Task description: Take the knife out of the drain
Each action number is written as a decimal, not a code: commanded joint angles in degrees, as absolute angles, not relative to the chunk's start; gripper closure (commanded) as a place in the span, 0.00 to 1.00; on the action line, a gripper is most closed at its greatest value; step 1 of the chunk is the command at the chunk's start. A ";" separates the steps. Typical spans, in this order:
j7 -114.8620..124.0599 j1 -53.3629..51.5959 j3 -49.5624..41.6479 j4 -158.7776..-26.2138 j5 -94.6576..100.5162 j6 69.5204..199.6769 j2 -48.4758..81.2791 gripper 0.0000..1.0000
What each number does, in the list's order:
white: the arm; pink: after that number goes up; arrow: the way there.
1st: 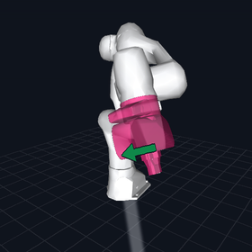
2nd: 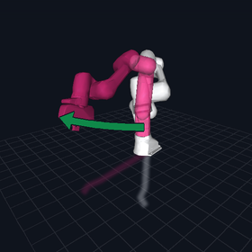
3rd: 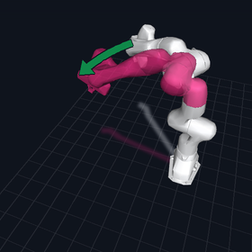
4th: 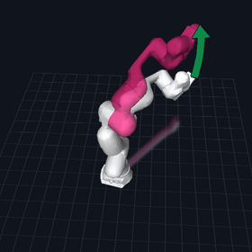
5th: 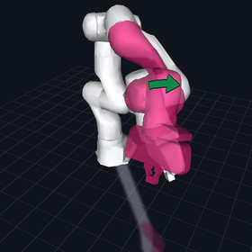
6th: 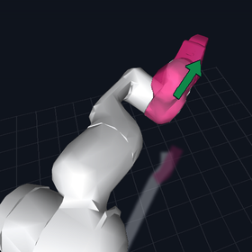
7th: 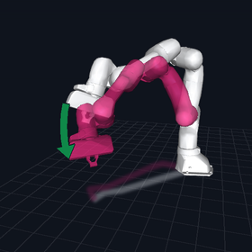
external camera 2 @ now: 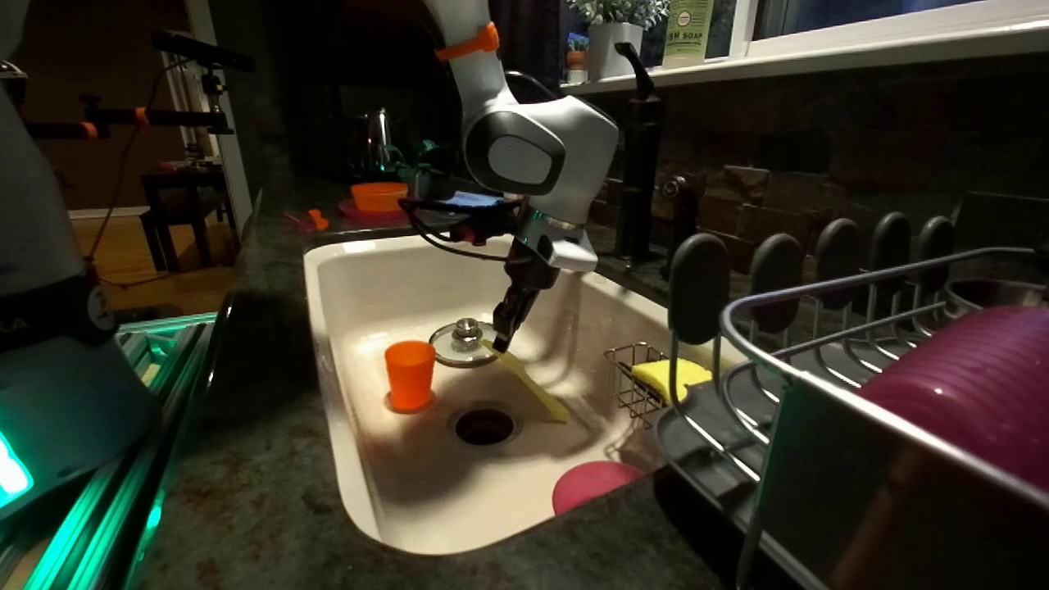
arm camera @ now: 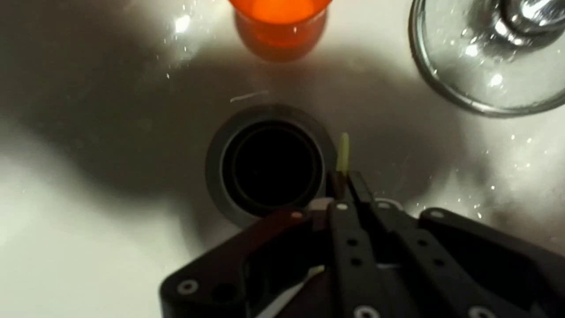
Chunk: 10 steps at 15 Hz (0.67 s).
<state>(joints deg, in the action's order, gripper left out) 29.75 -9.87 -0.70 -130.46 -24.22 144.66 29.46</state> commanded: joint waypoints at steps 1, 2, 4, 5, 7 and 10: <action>34.57 -13.90 -2.77 -132.41 -18.19 154.45 30.75 0.99; 35.13 -14.23 -3.02 -132.70 -17.49 156.49 31.08 0.99; 35.57 -14.40 -2.92 -133.06 -16.95 159.84 31.81 0.99; 35.27 -13.95 -2.20 -133.19 -17.59 160.67 32.05 0.94; 34.48 -13.30 -1.05 -133.51 -18.79 162.84 32.38 0.69; 33.91 -12.23 0.64 -133.88 -20.73 167.34 33.08 0.52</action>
